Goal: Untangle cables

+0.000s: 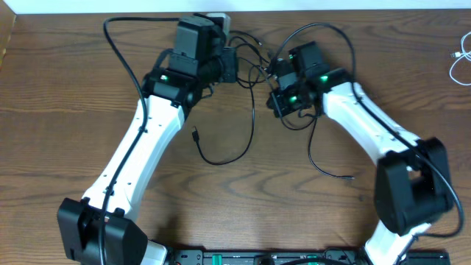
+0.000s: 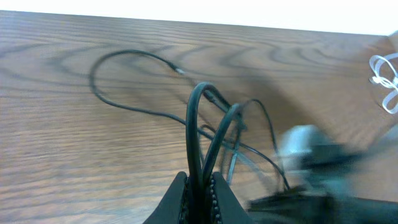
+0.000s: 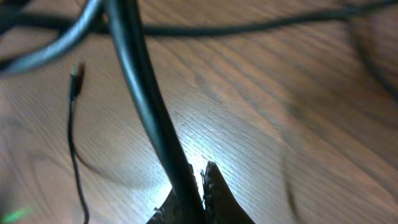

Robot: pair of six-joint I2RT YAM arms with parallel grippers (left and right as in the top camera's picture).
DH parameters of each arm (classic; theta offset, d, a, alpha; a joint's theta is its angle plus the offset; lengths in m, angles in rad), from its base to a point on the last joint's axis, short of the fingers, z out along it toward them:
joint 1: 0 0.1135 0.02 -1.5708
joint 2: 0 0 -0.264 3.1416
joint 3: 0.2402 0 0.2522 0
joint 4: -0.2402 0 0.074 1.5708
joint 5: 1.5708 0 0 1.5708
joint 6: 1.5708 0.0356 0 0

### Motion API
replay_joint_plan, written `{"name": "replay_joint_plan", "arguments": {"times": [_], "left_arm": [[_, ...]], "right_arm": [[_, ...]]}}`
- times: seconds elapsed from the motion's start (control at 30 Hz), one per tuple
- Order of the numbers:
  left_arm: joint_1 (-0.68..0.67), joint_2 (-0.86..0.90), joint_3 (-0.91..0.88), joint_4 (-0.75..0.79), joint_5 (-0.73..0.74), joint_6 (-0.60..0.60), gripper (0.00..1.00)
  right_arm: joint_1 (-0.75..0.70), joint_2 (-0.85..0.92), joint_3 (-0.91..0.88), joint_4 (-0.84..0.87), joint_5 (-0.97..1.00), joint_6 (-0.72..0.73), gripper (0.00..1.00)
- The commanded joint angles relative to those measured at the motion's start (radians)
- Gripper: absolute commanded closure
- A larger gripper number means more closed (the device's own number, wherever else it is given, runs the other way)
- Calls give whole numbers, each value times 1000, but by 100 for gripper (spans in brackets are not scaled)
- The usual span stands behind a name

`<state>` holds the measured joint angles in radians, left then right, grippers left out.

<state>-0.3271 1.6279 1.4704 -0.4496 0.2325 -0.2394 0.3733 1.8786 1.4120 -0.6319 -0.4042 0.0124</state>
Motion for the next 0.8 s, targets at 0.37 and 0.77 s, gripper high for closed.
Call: {"name": "replay_joint_plan", "arguments": {"times": [0.37, 0.77], "left_arm": [[116, -14, 7, -125, -204, -24, 92], [160, -14, 7, -156, -224, -23, 92]], "right_arm": [[-327, -658, 10, -2, -51, 187, 99], [-788, -690, 10, -103, -43, 354, 99]]}}
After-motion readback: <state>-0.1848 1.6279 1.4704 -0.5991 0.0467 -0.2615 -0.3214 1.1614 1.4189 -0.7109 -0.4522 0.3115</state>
